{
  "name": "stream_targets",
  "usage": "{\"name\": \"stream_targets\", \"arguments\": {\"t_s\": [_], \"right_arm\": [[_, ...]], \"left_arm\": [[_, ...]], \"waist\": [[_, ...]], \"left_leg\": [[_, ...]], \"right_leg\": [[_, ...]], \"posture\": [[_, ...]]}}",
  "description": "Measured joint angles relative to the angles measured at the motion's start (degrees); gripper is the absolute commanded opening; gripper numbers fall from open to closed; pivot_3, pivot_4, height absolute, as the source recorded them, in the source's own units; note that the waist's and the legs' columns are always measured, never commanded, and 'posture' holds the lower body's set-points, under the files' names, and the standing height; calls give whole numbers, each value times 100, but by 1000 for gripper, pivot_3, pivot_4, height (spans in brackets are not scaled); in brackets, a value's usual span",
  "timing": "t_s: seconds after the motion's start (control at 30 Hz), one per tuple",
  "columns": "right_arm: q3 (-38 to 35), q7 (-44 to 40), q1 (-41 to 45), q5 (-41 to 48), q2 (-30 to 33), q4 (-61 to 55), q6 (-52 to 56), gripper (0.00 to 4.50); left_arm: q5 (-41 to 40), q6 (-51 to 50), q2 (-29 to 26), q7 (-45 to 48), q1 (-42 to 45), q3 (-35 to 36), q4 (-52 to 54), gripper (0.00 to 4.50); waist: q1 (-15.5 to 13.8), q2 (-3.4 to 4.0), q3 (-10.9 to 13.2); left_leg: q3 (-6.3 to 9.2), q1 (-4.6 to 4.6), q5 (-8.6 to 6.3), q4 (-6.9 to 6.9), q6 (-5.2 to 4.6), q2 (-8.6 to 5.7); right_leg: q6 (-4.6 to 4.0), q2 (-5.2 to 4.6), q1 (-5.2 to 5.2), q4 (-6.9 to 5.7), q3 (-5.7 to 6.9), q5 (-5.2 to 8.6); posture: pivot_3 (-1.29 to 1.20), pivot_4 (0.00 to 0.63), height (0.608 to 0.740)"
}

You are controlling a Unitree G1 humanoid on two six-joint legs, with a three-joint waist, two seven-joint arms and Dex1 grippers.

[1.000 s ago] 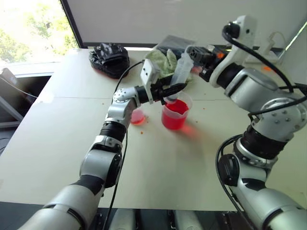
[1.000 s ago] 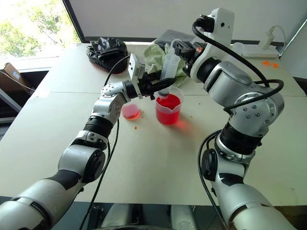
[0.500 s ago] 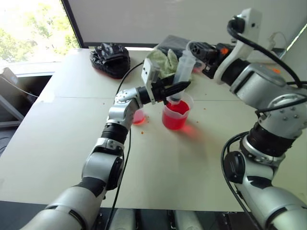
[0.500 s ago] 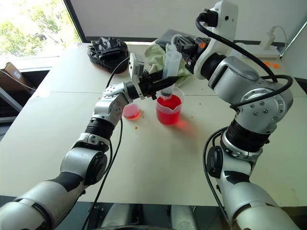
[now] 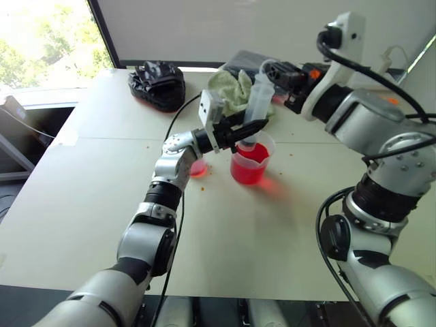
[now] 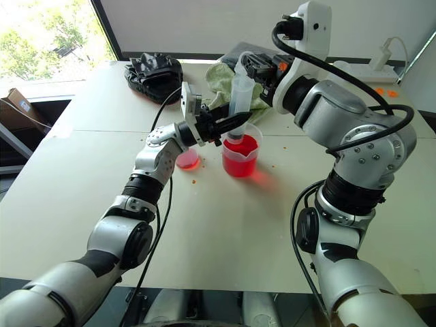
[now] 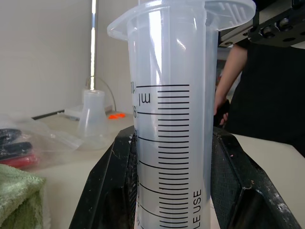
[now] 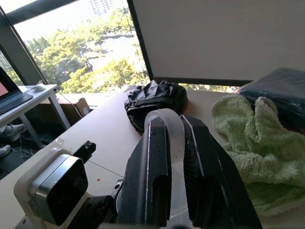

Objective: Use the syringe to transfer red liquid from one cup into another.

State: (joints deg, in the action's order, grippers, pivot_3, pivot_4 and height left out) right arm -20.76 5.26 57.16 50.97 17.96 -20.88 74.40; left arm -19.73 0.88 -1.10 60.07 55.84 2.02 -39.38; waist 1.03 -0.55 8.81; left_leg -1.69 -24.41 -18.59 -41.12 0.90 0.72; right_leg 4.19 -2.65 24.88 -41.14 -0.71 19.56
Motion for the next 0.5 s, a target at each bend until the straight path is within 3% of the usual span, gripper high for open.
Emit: {"name": "stream_targets", "arguments": {"t_s": [0.5], "right_arm": [[-1, -126, 1, 44, 124, 25, -2, 53]], "left_arm": [[57, 352, 68, 0, -87, -5, -109, 1418]], "waist": [[-4, 1, -1]], "left_leg": [[0, 1, 0, 0, 0, 0]], "right_leg": [[0, 0, -2, 1, 0, 0]], "posture": [[0, 150, 711]]}}
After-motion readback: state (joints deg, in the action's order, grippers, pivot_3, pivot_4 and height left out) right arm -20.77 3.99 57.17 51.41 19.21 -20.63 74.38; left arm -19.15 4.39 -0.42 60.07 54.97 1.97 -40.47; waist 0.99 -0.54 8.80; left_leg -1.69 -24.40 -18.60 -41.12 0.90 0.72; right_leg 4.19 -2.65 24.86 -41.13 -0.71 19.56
